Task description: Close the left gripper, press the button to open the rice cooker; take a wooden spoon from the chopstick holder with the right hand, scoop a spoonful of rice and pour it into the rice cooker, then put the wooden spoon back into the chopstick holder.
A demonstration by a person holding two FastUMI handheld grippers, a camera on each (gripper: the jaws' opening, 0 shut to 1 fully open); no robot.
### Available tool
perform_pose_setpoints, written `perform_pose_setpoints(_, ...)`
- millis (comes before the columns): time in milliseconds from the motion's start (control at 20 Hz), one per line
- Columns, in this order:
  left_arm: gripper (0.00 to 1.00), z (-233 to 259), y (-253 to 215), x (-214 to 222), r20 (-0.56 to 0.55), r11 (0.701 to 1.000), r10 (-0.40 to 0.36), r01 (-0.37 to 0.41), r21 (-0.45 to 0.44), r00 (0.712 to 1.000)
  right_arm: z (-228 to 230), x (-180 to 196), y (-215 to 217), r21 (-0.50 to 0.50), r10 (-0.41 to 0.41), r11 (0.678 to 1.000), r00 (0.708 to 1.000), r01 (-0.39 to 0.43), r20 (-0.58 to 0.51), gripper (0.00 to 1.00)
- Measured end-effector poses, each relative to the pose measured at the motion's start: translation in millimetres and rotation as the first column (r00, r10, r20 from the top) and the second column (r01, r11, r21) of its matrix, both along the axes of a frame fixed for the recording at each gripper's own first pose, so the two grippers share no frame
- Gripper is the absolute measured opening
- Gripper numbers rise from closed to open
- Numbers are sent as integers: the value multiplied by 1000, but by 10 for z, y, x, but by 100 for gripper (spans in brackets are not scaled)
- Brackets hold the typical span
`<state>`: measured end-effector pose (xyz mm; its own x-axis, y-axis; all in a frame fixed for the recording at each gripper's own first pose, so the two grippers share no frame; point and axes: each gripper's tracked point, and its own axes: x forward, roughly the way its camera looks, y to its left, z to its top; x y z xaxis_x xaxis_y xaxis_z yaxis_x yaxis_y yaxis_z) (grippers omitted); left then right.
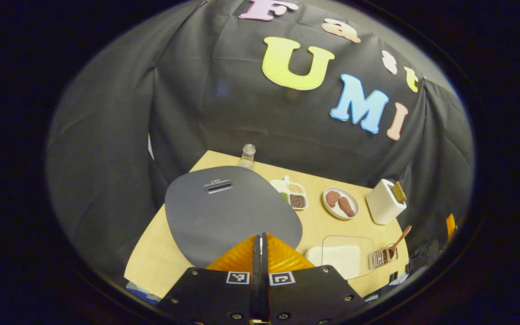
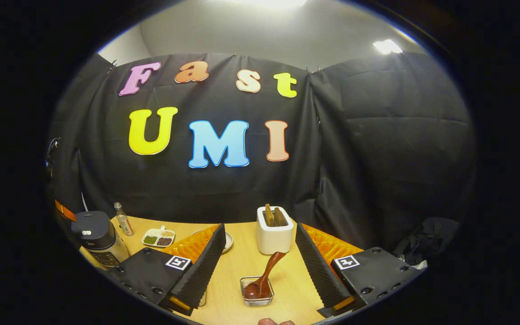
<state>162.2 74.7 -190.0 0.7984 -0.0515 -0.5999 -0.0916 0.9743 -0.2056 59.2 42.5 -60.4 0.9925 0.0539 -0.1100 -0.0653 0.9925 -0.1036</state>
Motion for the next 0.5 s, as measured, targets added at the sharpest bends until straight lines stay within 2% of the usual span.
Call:
perform_pose_setpoints(100,1,-119,-84,73,-28,1000,-9,9,13,1000,-75,23,83,7,27,1000,999,-27,-26,99)
perform_pose_setpoints(250,1,-171,-115,150,-46,999,-22,24,43,999,-46,59,205,24,66,998,998,-65,-21,99)
perform_pose_setpoints(400,1,-274,-119,145,-76,1000,-7,9,23,997,-52,111,182,-28,72,997,997,-71,2,99)
perform_pose_setpoints(500,1,-320,-116,141,-84,1000,-3,5,20,996,-127,124,191,-28,78,997,997,-79,-17,99)
